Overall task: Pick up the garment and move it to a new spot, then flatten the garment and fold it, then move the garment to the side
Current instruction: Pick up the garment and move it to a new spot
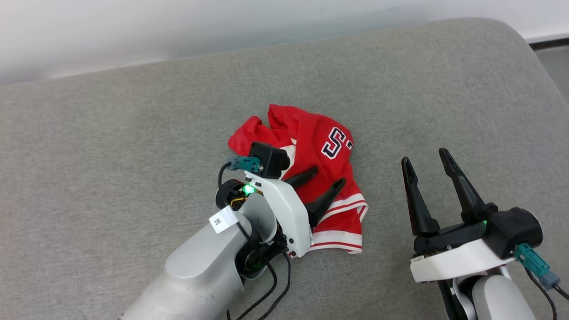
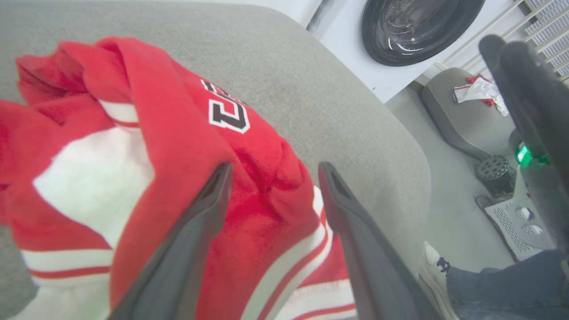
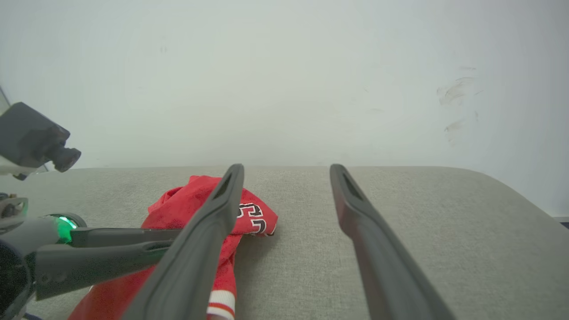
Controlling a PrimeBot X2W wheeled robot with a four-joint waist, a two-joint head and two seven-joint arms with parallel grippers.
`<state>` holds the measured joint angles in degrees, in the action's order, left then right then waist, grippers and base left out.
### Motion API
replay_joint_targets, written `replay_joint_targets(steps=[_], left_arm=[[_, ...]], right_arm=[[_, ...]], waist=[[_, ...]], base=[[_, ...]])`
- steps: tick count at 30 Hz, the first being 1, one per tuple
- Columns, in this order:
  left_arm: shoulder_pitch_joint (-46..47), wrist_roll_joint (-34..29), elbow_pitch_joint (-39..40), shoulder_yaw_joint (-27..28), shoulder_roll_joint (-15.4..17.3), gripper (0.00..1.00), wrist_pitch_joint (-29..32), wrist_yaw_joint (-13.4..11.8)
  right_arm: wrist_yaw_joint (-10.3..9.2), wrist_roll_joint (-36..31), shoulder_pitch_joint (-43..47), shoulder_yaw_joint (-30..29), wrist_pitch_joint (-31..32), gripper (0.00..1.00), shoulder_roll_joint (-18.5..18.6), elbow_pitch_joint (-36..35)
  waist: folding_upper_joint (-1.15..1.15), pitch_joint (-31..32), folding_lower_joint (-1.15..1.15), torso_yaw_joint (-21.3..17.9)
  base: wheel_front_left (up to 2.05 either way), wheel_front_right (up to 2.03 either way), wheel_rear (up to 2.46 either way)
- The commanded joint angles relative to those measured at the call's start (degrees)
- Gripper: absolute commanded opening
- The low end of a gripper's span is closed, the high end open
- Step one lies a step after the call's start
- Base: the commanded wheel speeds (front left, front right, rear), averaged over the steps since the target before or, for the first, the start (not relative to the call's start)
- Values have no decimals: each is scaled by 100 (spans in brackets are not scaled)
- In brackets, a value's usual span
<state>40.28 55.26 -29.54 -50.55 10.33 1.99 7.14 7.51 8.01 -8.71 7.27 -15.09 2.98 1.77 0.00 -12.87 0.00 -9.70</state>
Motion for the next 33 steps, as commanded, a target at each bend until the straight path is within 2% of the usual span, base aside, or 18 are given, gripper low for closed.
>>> replay_joint_targets(steps=[1,3,4,7,11,14,18,22,26,33], left_arm=[[69,-34,55,11,51,100,-221,26],[93,-116,140,73,155,100,-617,27],[93,-116,140,73,155,100,-617,27],[65,-265,216,217,392,100,-1190,27],[-44,-697,321,488,783,100,-1636,-265],[-340,-1001,770,1088,1009,100,-1720,-484],[-1269,-1739,1607,2112,1218,100,-1716,-595],[-2242,-2458,2269,2885,1163,100,-1719,-715],[-3004,-3035,2742,3381,959,100,-1720,-802],[-4088,-3765,3177,3931,335,100,-1720,-820]], right_arm=[[-4,-36,81,-10,-11,100,-19,5],[-4,-60,97,-44,-11,100,-18,10],[-4,-60,97,-44,-11,100,-18,10],[-4,-125,170,-124,-10,100,-18,23],[-4,-188,217,-312,-11,100,-17,-16],[-4,-238,298,-418,-10,100,-17,-48],[-4,-337,355,-449,-10,100,-18,-147],[-4,-354,483,-455,-11,100,-15,-201],[-4,-319,578,-493,-10,100,-15,-256],[-4,-229,680,-468,-11,100,-16,-249]], waist=[[0,133,0,119],[0,261,0,217],[0,261,0,217],[0,462,0,357],[0,711,0,553],[0,849,0,672],[0,962,0,783],[0,1035,0,845],[0,1079,0,908],[0,1181,0,859]], base=[[0,0,0],[0,0,0],[0,0,0],[0,0,0],[0,0,0],[0,0,0],[0,0,0],[0,0,0],[0,0,0],[0,0,0]])
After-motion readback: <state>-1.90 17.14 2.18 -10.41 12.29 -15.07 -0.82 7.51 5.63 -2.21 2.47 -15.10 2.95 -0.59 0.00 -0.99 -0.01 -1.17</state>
